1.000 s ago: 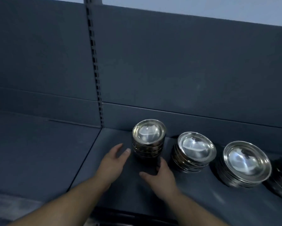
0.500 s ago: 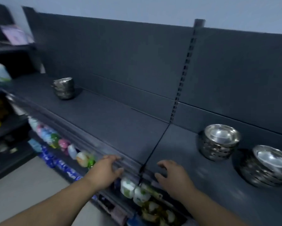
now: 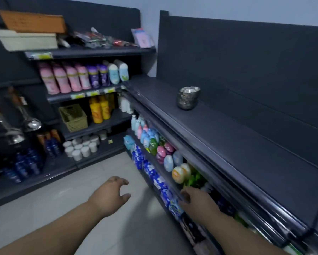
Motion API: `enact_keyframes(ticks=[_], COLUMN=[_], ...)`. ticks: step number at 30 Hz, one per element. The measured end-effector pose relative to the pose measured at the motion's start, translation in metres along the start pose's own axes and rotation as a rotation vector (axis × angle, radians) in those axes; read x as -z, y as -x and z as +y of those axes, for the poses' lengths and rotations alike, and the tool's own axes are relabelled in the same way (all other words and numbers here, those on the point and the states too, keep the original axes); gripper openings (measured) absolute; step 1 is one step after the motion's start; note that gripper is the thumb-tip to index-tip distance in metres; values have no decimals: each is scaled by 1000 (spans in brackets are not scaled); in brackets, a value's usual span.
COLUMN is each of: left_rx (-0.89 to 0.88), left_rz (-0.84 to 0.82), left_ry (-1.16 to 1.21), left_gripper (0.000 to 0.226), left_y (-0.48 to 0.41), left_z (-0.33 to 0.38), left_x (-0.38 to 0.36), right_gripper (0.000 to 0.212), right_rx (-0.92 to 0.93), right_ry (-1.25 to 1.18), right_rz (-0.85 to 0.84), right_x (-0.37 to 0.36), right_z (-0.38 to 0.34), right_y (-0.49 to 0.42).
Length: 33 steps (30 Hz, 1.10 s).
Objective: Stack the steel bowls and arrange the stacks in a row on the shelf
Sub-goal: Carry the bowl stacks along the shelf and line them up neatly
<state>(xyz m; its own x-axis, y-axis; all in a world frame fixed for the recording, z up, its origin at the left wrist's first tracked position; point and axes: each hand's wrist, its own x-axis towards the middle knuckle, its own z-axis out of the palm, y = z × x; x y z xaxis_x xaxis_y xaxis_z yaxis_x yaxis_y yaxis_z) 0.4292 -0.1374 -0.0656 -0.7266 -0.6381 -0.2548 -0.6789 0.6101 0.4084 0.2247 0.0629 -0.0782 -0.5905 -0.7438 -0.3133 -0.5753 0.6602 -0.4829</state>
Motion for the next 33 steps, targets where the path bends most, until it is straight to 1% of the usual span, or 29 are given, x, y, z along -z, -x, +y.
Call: enact_keyframes(ticks=[4, 9, 11, 14, 17, 21, 26, 28, 31, 33], left_rx=[53, 97, 103, 108, 96, 6, -143, -218, -346, -447], left_rz=[34, 62, 79, 92, 100, 114, 63, 67, 65, 37], left_ry=[18, 24, 16, 11, 6, 33, 85, 84, 89, 97], left_gripper=[49, 50, 50, 52, 53, 52, 54, 56, 59, 60], left_y=[-24, -82, -114, -170, -230, -309, -399, -435, -486, -517], left_z=[-35, -53, -54, -49, -32, 2, 43, 61, 84, 96], left_x=[15, 36, 45, 61, 82, 102, 112, 115, 118, 117], right_gripper=[41, 43, 43, 41, 37, 39, 46, 52, 69, 76], right_rx=[47, 98, 117, 152, 151, 81, -79, -159, -295, -345], right_ry=[21, 16, 13, -67, -101, -115, -131, -139, -195, -224], right_rz=[-23, -23, -8, 22, 102, 200, 332, 373, 425, 488], right_x=[-9, 0, 12, 42, 83, 133, 162, 170, 179, 182], right_z=[-41, -72, -78, -83, -84, -72, -38, -26, -16, -15], right_y=[-51, -125, -158, -211, -258, -309, -348, -357, -369, -377])
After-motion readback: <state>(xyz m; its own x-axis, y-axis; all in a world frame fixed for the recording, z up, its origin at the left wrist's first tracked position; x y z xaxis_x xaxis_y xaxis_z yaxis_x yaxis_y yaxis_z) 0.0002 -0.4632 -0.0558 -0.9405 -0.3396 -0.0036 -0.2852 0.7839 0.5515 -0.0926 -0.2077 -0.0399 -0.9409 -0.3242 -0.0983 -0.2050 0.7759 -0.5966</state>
